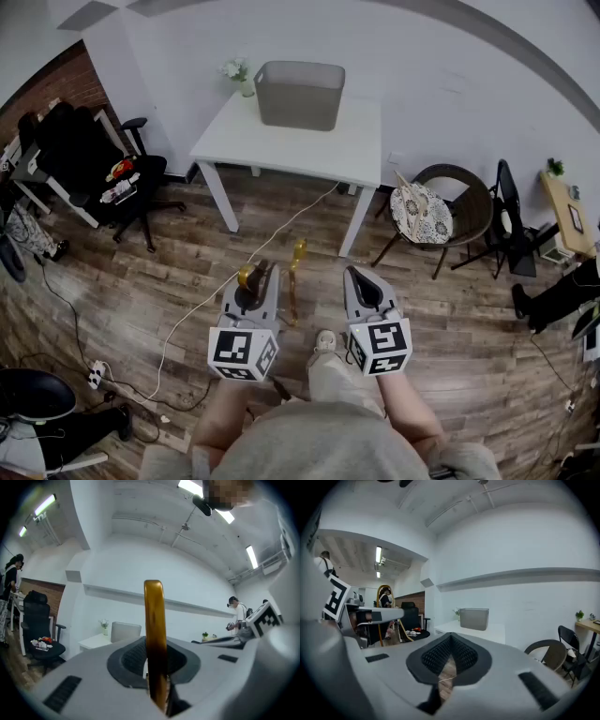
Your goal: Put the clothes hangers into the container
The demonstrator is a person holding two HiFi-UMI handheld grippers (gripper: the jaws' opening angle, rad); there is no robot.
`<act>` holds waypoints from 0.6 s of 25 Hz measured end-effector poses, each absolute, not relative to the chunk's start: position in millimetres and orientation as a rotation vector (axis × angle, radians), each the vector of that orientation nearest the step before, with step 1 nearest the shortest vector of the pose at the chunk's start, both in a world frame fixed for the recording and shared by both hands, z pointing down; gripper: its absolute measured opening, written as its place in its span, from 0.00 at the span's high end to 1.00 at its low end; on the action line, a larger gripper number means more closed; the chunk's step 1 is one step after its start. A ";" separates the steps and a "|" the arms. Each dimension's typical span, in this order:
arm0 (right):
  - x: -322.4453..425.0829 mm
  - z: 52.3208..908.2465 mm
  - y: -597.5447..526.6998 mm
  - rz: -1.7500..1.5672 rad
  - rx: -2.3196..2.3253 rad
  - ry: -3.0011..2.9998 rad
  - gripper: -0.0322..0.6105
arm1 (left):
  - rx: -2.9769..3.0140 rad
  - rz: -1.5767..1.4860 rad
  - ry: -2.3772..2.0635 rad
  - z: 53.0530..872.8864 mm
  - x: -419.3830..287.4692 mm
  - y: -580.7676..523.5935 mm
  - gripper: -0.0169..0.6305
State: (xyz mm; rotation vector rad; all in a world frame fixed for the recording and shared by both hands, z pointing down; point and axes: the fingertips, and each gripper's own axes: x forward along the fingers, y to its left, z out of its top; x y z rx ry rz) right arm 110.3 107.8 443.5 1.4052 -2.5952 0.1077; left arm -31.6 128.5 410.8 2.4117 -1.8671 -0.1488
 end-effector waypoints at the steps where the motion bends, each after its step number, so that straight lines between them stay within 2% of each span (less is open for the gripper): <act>1: 105.8 442.6 122.4 0.112 1.409 -2.600 0.95 | 2.407 -0.137 -1.870 412.1 -36.0 141.4 0.89; 7: 95.3 437.2 196.5 0.103 1.405 -2.608 0.95 | 2.372 -0.106 -1.890 415.6 -48.6 210.9 0.89; 15: 98.4 433.3 241.6 0.103 1.377 -2.630 0.95 | 2.340 -0.130 -1.937 407.8 -50.8 259.4 0.89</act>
